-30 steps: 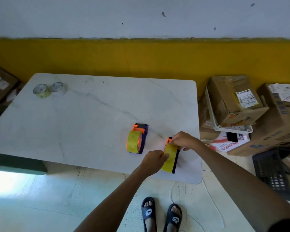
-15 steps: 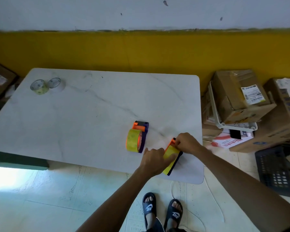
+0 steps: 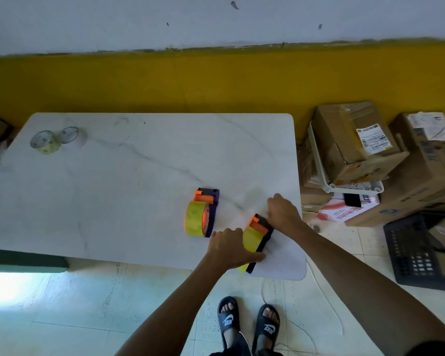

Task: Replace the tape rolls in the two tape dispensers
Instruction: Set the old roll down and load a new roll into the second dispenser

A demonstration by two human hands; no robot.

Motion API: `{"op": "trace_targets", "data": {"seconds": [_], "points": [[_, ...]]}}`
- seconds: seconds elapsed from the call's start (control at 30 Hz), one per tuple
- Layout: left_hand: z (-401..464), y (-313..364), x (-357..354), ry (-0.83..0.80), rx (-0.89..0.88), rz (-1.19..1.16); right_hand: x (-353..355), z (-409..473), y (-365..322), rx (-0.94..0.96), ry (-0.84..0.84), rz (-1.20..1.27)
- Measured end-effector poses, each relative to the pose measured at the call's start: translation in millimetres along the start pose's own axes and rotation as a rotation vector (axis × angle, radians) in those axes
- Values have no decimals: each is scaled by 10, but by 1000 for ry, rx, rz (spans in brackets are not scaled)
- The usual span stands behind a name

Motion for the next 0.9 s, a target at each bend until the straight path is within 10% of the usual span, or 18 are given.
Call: {"op": "trace_targets", "data": {"seconds": [0.57,0.9], "points": [[-159,-100,-124,-44,48,-165,186,521,426,-91,166,-65],[-379,-308,-129,268,52,-447,-350,104,287,-112,-581,953]]}}
Point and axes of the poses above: each hand's wrist, its own z-axis towards the middle knuckle, its own x-axis out of the back of the hand, y = z × x, the point moved 10 cm from there along z, towards the middle knuckle, and after that the axes turned 14 degrees about -x, right-handed, at the moved point
